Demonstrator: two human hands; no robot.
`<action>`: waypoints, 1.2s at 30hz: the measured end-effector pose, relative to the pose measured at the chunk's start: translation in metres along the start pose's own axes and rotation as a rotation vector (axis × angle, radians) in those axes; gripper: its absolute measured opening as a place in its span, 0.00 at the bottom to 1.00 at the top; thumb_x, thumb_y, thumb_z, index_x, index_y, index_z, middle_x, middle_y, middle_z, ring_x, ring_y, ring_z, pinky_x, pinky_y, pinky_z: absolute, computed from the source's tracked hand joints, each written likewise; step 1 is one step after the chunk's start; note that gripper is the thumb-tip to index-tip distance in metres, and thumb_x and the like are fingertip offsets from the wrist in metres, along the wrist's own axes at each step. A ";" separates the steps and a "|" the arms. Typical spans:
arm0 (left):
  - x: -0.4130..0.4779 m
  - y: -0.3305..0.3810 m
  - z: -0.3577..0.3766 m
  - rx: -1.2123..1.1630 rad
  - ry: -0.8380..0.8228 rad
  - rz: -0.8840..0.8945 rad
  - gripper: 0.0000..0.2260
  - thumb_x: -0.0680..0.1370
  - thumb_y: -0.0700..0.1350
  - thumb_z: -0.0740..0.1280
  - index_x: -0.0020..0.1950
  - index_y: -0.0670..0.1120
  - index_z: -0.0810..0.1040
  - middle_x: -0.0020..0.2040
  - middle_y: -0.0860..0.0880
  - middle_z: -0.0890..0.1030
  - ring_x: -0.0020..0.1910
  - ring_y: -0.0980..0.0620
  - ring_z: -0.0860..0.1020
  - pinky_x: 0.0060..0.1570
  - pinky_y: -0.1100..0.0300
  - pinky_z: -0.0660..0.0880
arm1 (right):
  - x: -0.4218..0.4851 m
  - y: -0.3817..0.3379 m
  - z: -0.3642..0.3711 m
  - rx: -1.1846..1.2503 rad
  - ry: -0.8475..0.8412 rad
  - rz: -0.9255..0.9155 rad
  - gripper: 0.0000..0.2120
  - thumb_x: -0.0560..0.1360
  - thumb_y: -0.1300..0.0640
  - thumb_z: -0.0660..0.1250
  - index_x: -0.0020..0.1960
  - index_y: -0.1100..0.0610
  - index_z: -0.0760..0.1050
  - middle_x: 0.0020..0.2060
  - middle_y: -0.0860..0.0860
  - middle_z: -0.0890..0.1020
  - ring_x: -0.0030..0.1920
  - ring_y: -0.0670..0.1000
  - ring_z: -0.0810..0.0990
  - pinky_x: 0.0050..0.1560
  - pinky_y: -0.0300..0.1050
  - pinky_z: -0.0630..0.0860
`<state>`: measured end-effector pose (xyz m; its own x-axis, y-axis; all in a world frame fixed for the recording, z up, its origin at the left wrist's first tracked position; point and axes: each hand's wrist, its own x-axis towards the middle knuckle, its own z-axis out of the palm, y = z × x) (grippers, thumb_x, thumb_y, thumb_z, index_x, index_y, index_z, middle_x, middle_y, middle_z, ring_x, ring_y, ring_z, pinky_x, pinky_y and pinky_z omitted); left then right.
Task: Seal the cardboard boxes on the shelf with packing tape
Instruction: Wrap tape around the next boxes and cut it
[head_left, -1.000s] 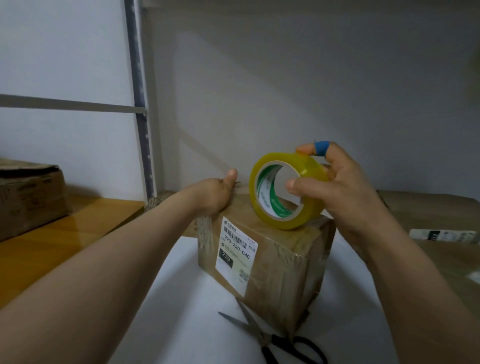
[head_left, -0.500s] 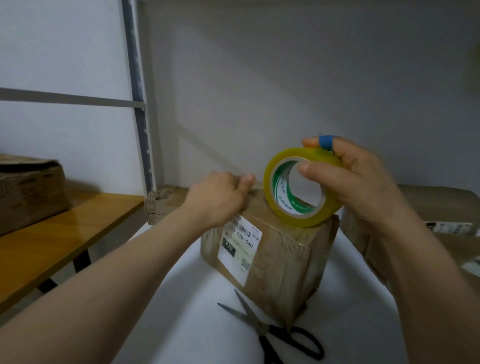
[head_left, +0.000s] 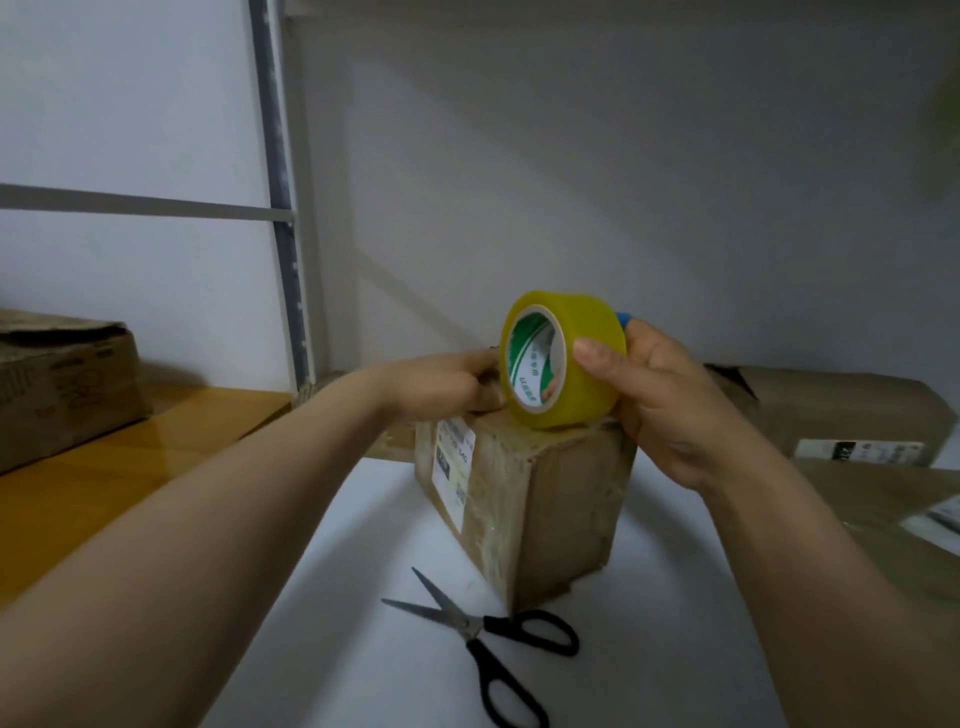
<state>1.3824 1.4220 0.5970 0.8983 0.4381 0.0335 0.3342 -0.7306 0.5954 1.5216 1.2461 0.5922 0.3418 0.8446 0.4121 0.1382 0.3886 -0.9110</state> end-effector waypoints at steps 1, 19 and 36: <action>0.000 -0.003 0.003 -0.027 0.029 0.000 0.18 0.80 0.48 0.65 0.68 0.61 0.70 0.67 0.54 0.78 0.65 0.55 0.76 0.71 0.54 0.69 | -0.001 -0.003 0.000 -0.015 0.006 0.017 0.25 0.72 0.54 0.71 0.65 0.65 0.74 0.57 0.62 0.84 0.52 0.55 0.84 0.54 0.48 0.82; -0.018 -0.001 0.004 0.078 -0.108 0.055 0.24 0.85 0.42 0.57 0.82 0.48 0.57 0.78 0.56 0.60 0.76 0.58 0.57 0.72 0.64 0.53 | -0.051 -0.042 -0.011 -0.078 0.214 0.230 0.27 0.63 0.44 0.74 0.53 0.63 0.83 0.48 0.62 0.86 0.46 0.59 0.86 0.55 0.59 0.82; -0.036 0.054 0.021 0.180 -0.149 0.152 0.25 0.77 0.62 0.63 0.72 0.55 0.73 0.69 0.56 0.75 0.69 0.55 0.72 0.72 0.52 0.66 | -0.074 -0.022 -0.024 0.018 0.199 0.226 0.14 0.65 0.45 0.71 0.34 0.55 0.86 0.31 0.54 0.84 0.31 0.50 0.83 0.32 0.43 0.81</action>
<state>1.3736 1.3559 0.6114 0.9696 0.2443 -0.0144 0.2256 -0.8694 0.4397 1.5156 1.1667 0.5816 0.5374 0.8225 0.1865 0.0224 0.2071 -0.9781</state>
